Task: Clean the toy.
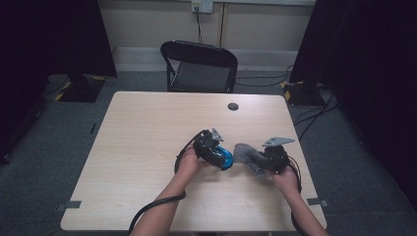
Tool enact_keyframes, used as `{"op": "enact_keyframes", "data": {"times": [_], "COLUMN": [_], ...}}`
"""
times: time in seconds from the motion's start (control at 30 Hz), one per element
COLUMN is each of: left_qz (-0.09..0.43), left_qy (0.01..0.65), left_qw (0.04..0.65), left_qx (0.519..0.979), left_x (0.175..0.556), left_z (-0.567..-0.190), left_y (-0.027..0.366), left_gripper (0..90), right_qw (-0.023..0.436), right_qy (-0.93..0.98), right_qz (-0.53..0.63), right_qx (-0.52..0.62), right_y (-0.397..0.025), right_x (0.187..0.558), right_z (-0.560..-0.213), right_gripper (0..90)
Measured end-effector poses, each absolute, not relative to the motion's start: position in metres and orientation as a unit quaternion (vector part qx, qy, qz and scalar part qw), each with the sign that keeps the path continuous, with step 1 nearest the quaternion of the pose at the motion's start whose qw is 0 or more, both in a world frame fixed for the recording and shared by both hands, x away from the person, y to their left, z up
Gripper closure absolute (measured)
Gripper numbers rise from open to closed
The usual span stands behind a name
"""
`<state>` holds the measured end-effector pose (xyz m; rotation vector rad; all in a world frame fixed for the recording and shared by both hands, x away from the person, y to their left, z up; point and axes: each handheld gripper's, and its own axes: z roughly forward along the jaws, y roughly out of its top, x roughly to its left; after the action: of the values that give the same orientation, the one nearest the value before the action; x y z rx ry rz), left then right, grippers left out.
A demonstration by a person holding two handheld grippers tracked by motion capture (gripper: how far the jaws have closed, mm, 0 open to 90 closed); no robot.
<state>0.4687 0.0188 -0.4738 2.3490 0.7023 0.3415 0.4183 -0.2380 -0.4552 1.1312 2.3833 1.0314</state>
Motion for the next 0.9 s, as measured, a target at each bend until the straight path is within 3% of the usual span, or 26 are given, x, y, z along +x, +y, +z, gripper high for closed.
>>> {"op": "enact_keyframes", "data": {"times": [0.37,0.9], "left_qz": [0.139,0.143], "left_qy": [0.273,0.269], "left_qw": [0.334,0.339], "left_qx": [0.892,0.890], "left_x": [0.466,0.466], "left_z": [-0.477,-0.478], "left_y": [0.017,0.019], "left_gripper": [6.2,5.7], "right_qw": [0.125,0.087], "right_qy": [0.837,0.877], "right_qz": [0.396,0.396], "right_qx": [0.357,0.257], "right_y": [-0.240,-0.204], "right_x": [0.400,0.378], "right_z": [-0.443,-0.439], "right_gripper": [70.6,70.8]}}
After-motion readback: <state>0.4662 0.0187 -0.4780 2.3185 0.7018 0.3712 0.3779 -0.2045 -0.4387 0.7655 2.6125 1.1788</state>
